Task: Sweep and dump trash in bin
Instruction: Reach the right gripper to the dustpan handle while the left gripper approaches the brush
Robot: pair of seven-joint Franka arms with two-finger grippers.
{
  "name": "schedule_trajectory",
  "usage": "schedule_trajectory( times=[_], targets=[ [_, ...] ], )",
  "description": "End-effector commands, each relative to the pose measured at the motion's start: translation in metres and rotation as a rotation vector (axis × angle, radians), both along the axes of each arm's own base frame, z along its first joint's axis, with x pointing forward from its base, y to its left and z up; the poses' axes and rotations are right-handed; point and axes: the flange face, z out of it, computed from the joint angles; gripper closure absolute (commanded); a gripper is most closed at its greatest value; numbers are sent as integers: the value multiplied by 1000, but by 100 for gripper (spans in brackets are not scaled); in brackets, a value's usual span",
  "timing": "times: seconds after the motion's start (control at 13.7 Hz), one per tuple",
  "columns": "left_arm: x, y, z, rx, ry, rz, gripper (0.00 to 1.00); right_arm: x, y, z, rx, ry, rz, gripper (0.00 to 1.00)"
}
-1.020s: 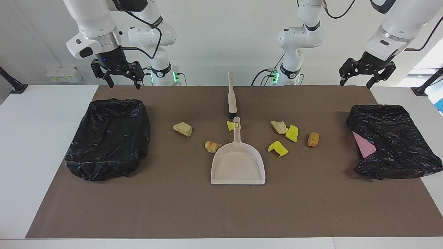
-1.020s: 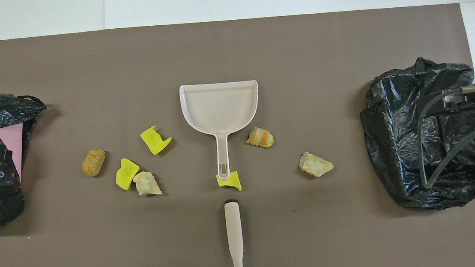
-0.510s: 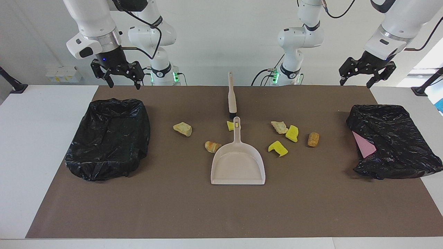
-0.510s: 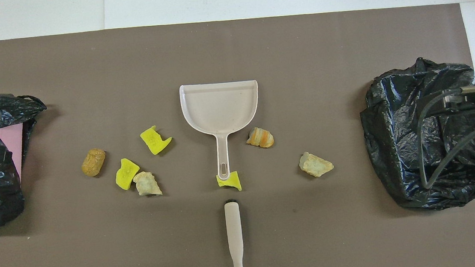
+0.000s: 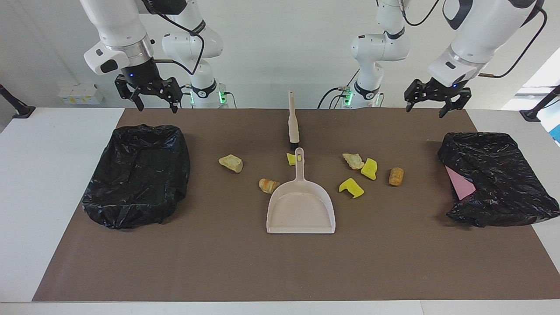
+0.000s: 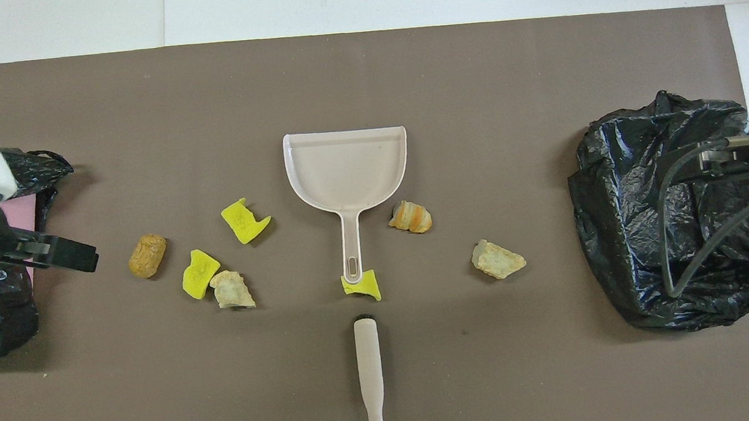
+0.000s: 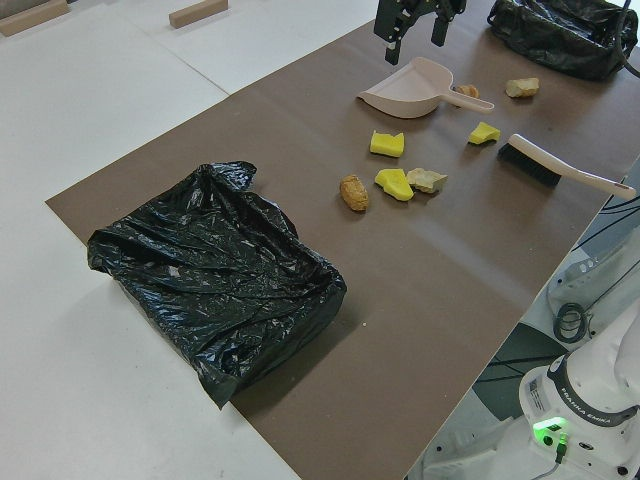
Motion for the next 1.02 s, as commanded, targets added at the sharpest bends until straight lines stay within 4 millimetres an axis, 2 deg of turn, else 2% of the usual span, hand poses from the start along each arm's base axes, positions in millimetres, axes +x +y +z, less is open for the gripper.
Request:
schedule_trajectory(
  times=[0.0,0.22,0.36,0.44,0.73,0.87,0.95],
  targets=[
    [-24,-30,-22,-13,-20,-21,0,-1,-6,2,16,4,5,0],
    [-47,-73,-63,-14,-26,-9,0,6,14,-2,16,-31,32,0],
    [-77,-102,-93,-22,-22,-26,0,18,47,-21,19,-40,87,0],
    [-86,-106,-105,-21,-27,-21,0,24,63,-30,22,-46,101,0],
    [-131,-160,-148,-16,-15,-10,0,41,151,-72,41,-69,57,0],
    [-165,-197,-174,-13,-31,46,0,47,190,-101,38,-56,43,0],
    [-183,-214,-185,-15,-39,68,0,46,221,-110,37,-57,37,0]
  ],
)
